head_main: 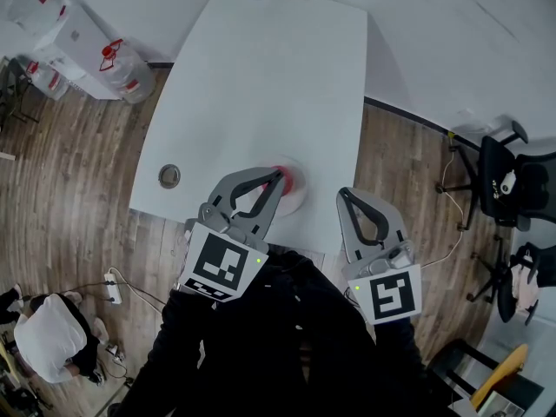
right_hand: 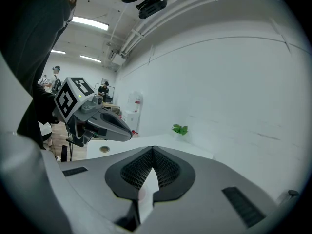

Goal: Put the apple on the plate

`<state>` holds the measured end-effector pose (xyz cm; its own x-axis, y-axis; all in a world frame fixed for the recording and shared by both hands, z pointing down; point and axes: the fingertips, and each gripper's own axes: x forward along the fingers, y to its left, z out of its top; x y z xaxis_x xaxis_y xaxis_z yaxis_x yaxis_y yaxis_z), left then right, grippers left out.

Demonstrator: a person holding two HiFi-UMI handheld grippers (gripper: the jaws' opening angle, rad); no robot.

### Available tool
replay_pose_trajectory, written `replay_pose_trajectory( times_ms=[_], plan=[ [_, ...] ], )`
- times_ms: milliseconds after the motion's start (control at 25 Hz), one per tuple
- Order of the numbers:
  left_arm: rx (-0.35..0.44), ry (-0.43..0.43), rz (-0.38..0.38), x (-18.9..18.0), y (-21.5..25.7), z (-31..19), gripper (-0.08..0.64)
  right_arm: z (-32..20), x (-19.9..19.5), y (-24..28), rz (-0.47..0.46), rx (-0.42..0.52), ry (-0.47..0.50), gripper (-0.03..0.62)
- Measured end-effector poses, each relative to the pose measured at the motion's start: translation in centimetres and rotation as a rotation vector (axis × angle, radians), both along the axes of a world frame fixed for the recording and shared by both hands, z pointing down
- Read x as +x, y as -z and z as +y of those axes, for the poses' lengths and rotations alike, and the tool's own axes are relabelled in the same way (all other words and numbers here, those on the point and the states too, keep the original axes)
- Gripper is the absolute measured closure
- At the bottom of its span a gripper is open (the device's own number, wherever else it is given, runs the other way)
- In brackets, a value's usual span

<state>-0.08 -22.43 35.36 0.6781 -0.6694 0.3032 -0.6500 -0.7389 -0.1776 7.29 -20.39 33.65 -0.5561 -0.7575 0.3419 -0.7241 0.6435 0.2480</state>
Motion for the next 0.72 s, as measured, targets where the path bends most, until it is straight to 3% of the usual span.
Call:
replay_pose_trajectory(
  times_ms=[720],
  plan=[
    [-0.016, -0.007, -0.009, -0.11, -0.63, -0.46, 0.546, -0.63, 0.26, -0.45, -0.005, -0.016, -0.024, 0.552]
  ],
)
